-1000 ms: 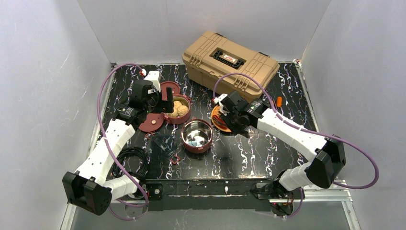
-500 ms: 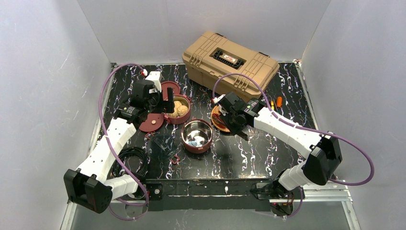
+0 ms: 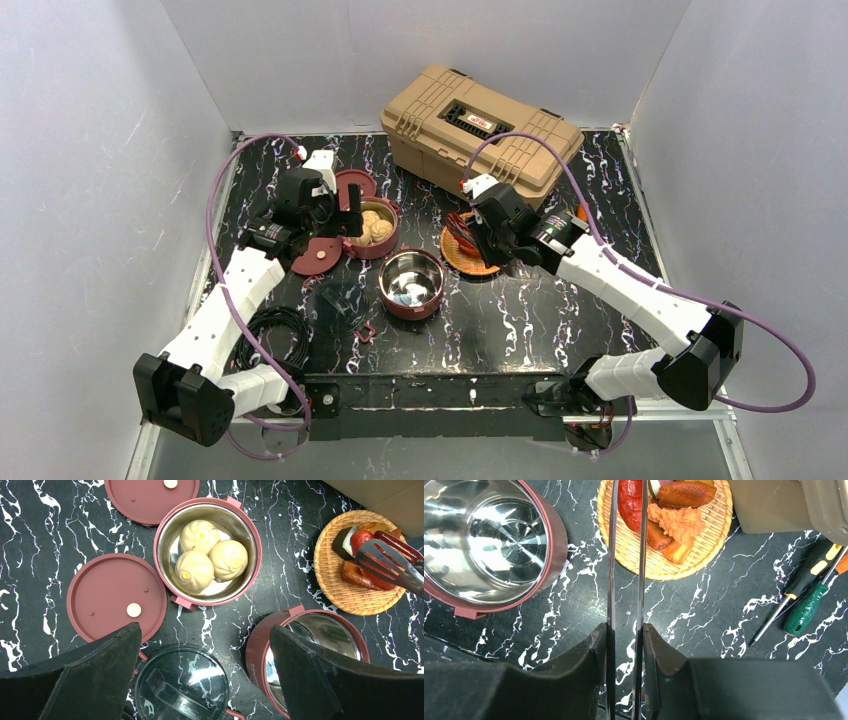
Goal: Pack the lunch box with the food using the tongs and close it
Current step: Pick up the fake food from the plate, then place the fake food in the packing box, then pick up the fake food from the plate.
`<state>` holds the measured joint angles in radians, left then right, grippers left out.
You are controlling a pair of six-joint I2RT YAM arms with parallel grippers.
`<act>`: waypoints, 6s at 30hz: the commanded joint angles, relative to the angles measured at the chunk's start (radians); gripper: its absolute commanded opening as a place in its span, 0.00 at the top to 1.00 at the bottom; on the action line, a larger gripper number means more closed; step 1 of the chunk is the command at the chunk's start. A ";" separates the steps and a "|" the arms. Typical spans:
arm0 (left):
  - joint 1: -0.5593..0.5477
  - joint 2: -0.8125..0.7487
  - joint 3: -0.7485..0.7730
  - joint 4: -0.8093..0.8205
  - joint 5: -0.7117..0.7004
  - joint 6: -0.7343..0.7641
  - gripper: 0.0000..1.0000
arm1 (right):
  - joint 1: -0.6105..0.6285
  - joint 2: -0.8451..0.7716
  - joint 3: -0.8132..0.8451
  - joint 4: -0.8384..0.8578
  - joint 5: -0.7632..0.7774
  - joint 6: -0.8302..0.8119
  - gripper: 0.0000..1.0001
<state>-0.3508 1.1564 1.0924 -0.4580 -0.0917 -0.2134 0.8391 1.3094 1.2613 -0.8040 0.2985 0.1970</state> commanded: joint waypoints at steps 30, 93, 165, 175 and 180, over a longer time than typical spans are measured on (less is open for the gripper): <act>0.059 -0.034 -0.011 0.012 -0.035 0.006 0.02 | 0.191 -0.089 -0.032 0.049 -0.181 0.055 0.96; 0.059 -0.063 -0.027 0.025 -0.072 0.015 0.02 | 0.028 -0.230 -0.052 -0.034 0.157 0.372 0.55; 0.058 0.065 0.018 -0.024 0.078 -0.004 0.02 | -0.106 -0.373 -0.501 0.299 0.008 0.668 0.52; 0.059 0.053 0.018 -0.025 0.071 -0.004 0.02 | -0.109 -0.405 -0.482 0.269 0.021 0.680 0.64; 0.059 0.039 0.014 -0.023 0.055 -0.004 0.02 | -0.109 -0.452 -0.471 0.243 0.073 0.680 0.71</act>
<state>-0.2962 1.2217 1.0760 -0.4606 -0.0181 -0.2192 0.7330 0.9020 0.7506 -0.5591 0.3138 0.8650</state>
